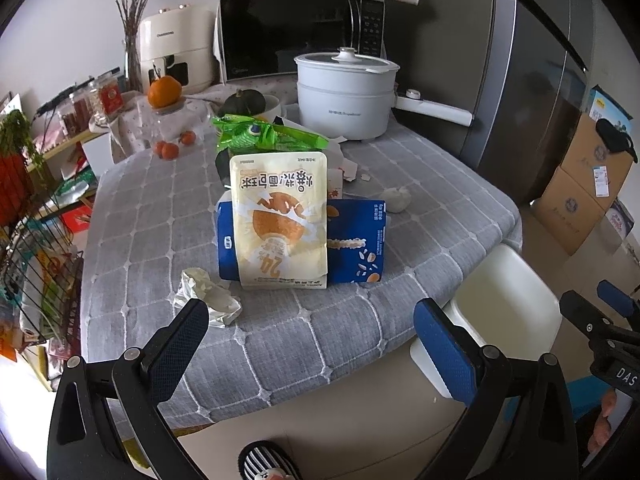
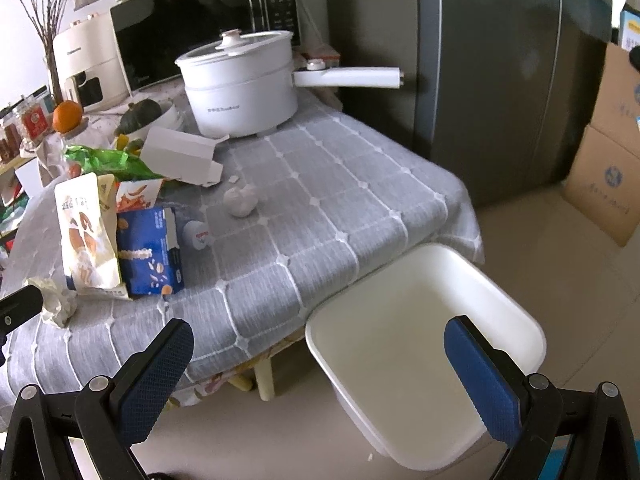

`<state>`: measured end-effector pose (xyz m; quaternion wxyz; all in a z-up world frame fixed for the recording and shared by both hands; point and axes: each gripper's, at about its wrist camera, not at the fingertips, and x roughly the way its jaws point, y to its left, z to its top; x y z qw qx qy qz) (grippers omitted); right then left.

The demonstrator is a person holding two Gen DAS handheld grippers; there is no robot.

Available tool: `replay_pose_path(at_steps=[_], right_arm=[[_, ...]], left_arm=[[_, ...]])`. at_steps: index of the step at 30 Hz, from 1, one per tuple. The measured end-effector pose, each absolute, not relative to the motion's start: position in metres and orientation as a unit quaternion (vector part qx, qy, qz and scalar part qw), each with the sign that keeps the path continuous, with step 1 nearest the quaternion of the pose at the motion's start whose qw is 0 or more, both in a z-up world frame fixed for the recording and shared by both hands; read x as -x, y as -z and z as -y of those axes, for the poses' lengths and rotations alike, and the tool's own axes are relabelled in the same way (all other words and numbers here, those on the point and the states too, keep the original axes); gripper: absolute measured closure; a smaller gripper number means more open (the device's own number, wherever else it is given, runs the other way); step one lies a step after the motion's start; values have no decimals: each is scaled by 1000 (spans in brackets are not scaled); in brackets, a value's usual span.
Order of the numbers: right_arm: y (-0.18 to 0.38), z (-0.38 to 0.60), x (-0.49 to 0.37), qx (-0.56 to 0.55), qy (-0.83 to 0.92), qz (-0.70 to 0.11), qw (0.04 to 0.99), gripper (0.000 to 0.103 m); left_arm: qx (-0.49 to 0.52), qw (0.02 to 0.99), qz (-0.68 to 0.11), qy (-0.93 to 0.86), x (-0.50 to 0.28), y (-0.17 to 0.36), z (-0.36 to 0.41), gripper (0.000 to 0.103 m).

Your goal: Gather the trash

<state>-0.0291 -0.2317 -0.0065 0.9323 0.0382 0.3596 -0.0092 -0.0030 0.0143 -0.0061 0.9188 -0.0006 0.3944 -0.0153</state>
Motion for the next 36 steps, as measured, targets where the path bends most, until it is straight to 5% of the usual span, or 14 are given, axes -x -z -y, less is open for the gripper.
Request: replay_pose_path(at_steps=[36], right_arm=[[4,220,31,-31,-4,-352,935,0]], left_arm=[[0,920,-391,5,3,8,-24,0]])
